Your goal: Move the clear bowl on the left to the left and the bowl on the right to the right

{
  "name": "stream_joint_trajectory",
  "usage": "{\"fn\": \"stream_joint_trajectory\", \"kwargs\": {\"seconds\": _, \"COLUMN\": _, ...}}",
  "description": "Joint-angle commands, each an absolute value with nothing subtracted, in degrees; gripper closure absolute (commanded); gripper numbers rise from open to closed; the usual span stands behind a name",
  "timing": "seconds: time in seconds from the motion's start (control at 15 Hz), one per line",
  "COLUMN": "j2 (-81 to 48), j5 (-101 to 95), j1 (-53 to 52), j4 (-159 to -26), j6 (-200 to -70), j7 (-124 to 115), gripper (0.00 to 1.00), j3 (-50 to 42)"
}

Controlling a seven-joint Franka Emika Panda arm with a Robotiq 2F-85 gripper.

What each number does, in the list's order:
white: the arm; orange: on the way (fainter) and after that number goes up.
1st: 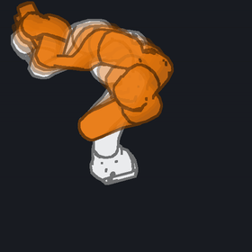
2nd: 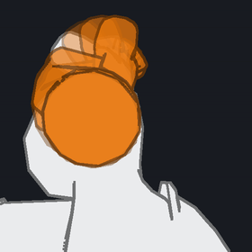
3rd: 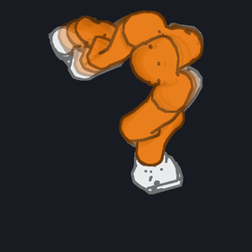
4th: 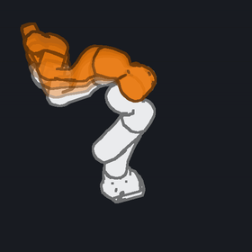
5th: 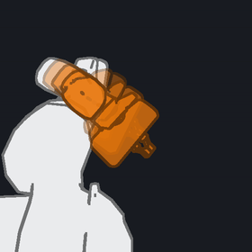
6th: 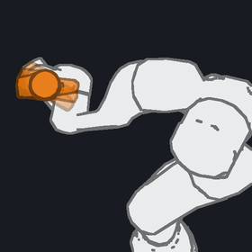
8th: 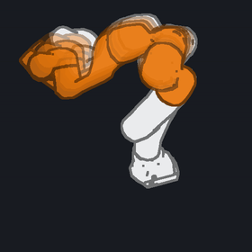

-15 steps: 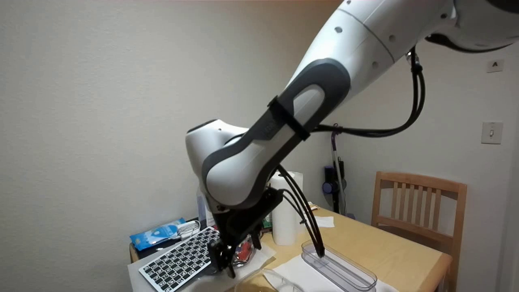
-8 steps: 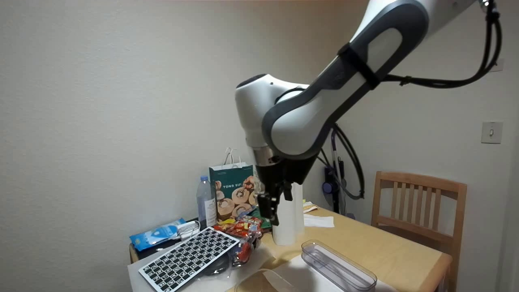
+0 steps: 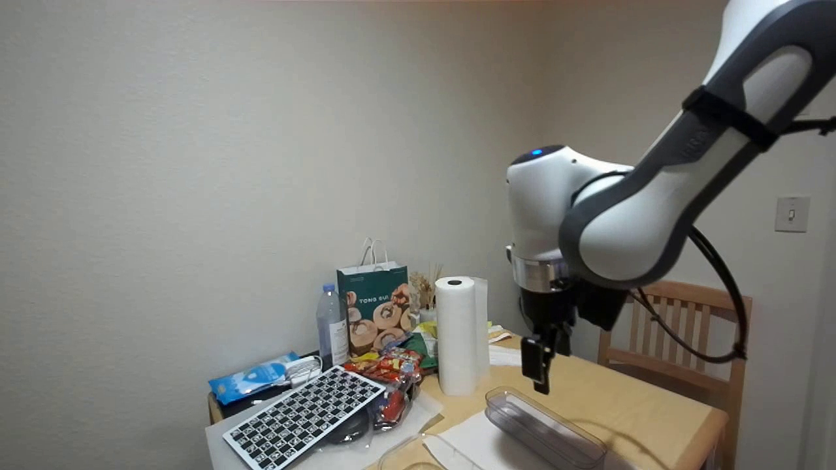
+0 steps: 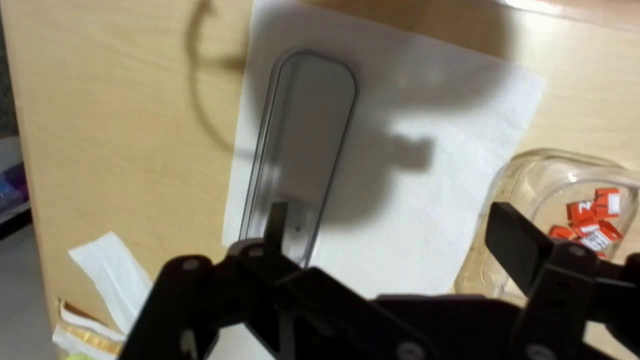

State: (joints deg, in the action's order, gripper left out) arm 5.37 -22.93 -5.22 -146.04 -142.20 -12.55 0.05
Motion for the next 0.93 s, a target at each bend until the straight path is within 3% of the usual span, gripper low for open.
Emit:
{"fn": "stream_joint_trajectory", "kwargs": {"seconds": 0.0, "j2": 5.58, "j5": -22.70, "j1": -3.05, "j4": -147.59, "j6": -142.79, "j7": -12.43, "gripper": 0.00, "j3": 1.49}}
{"fn": "stream_joint_trajectory", "kwargs": {"seconds": 0.87, "j2": -0.62, "j5": -27.97, "j1": -3.15, "j4": -145.29, "j6": -144.66, "j7": -16.89, "gripper": 0.00, "j3": 3.02}}
